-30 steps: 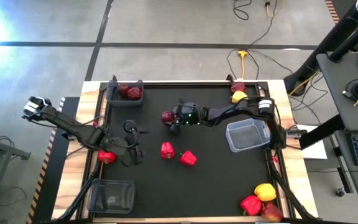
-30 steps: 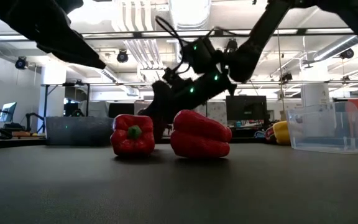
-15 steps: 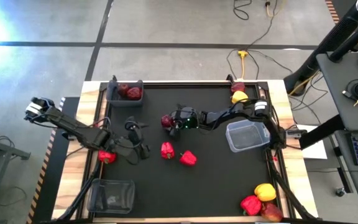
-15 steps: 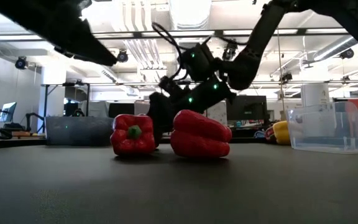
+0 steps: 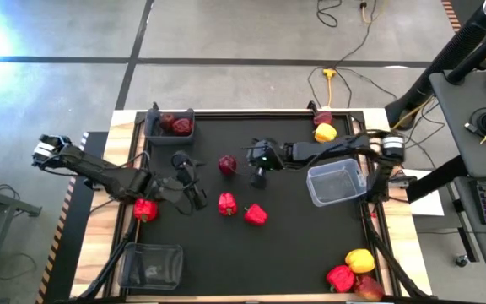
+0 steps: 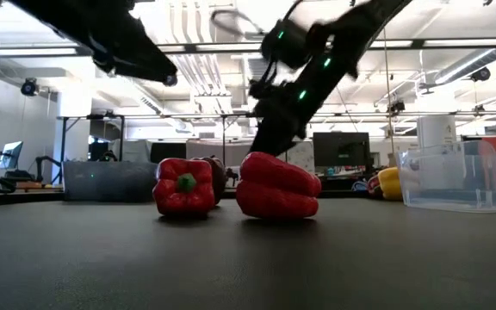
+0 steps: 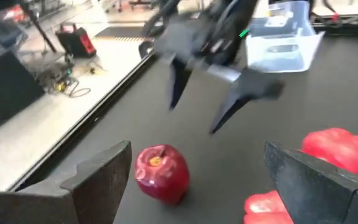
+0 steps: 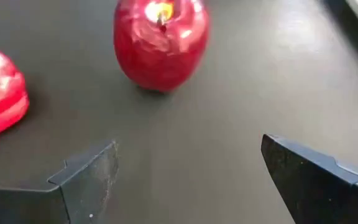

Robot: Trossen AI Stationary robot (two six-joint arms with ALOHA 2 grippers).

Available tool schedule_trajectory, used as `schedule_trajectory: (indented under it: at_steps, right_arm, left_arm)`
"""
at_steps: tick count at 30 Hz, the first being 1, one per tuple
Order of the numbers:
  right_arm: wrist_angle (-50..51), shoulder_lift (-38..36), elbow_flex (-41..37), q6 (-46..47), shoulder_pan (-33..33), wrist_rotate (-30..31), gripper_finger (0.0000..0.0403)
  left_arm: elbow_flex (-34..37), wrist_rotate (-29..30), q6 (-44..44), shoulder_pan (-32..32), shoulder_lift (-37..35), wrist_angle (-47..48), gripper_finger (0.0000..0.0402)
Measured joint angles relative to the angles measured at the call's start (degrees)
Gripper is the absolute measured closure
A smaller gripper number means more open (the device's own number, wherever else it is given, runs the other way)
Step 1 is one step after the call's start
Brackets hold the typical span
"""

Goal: Sort produce into baskets
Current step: Put the red apple into the top black bin

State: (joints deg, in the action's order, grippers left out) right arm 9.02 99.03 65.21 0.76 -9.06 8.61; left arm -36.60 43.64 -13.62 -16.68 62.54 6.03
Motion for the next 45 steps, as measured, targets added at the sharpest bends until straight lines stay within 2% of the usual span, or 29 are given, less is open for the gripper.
schedule_trajectory:
  at_steps: [3,6,10,15,20,35,45]
  right_arm:
    - [0.4,-5.3,-3.2,1.5,3.7,2.7,0.0026]
    - [-1.5,-9.8,-7.0,4.1,8.3,4.5,0.0026]
    - [-7.8,-14.2,-12.3,7.4,15.3,11.2,0.0026]
    - [-16.5,-14.9,-17.7,11.3,23.6,19.1,0.0026]
    - [-23.1,-12.9,-20.6,13.4,29.6,24.6,0.0026]
    - [-22.9,-11.9,-20.4,12.1,29.7,25.1,0.0026]
    - [-22.5,-11.9,-20.4,12.1,29.7,25.0,0.0026]
  left_arm:
    - [0.8,-5.0,-1.1,5.3,0.8,-0.4,0.0054]
    - [0.9,-7.2,-1.1,9.5,3.1,-0.6,0.0054]
    - [1.0,-9.8,-1.0,13.9,8.1,-3.3,0.0054]
    - [1.0,-10.6,-2.1,18.2,13.7,-6.2,0.0054]
    - [1.0,-14.4,-0.7,18.5,18.0,-11.5,0.0054]
    - [1.0,-14.7,1.4,22.6,29.3,-23.1,0.0054]
    - [1.0,-14.4,1.0,23.5,37.2,-34.4,0.0059]
